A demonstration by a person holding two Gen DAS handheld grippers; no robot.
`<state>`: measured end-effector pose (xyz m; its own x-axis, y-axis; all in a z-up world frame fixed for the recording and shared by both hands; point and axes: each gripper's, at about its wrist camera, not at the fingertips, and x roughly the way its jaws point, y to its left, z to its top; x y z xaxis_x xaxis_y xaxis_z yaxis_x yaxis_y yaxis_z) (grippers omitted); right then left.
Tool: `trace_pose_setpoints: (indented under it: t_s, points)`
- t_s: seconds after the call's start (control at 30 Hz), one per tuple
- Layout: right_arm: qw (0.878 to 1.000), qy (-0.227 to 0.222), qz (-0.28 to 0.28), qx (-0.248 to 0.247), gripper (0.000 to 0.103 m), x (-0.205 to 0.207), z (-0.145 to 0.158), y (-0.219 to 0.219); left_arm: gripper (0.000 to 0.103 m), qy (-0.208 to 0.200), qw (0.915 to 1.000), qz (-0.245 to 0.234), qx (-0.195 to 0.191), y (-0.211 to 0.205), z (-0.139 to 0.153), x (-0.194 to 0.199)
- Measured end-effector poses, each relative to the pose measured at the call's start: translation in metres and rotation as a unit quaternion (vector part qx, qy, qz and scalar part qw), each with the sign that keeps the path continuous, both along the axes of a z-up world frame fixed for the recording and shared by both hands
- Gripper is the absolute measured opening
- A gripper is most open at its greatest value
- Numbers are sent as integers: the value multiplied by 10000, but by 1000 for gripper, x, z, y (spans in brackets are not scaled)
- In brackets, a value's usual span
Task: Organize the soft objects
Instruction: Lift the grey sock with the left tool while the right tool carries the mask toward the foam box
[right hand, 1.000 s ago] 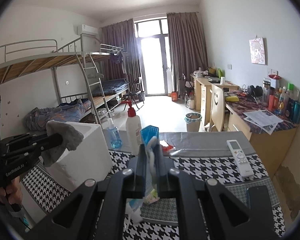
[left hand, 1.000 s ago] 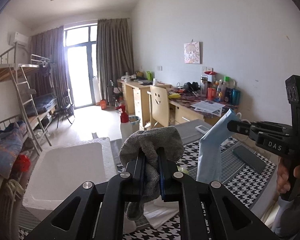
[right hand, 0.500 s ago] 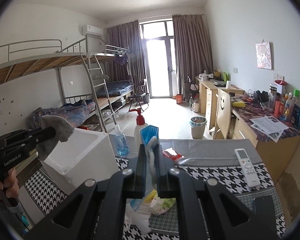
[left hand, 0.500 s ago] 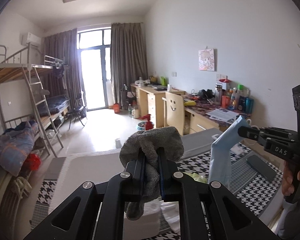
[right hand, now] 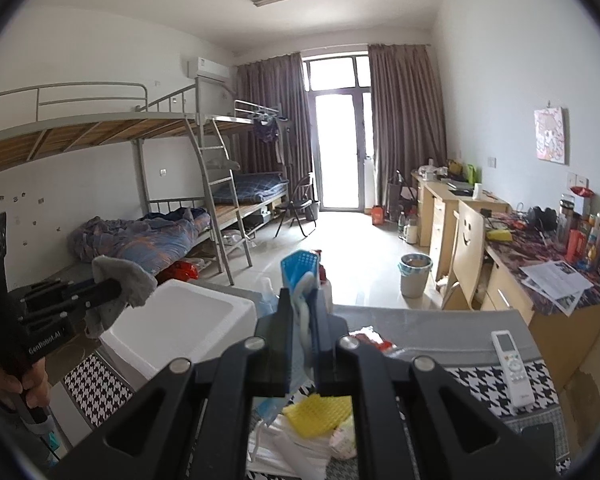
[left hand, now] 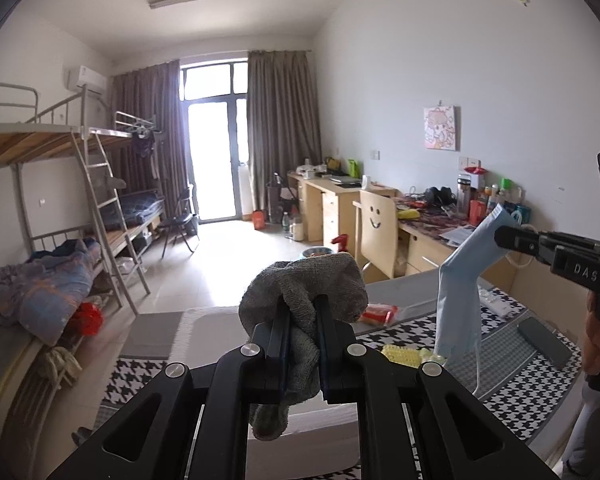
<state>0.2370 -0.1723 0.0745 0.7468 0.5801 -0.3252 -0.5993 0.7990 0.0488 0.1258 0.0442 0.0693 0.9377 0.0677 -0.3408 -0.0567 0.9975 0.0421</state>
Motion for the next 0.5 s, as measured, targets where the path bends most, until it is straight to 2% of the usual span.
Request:
trace_pose_setpoints:
  t_s: [0.5]
  points:
    - [9988, -140, 457, 55, 10, 8, 21, 37, 12, -42, 9988, 486, -16, 22, -1, -15]
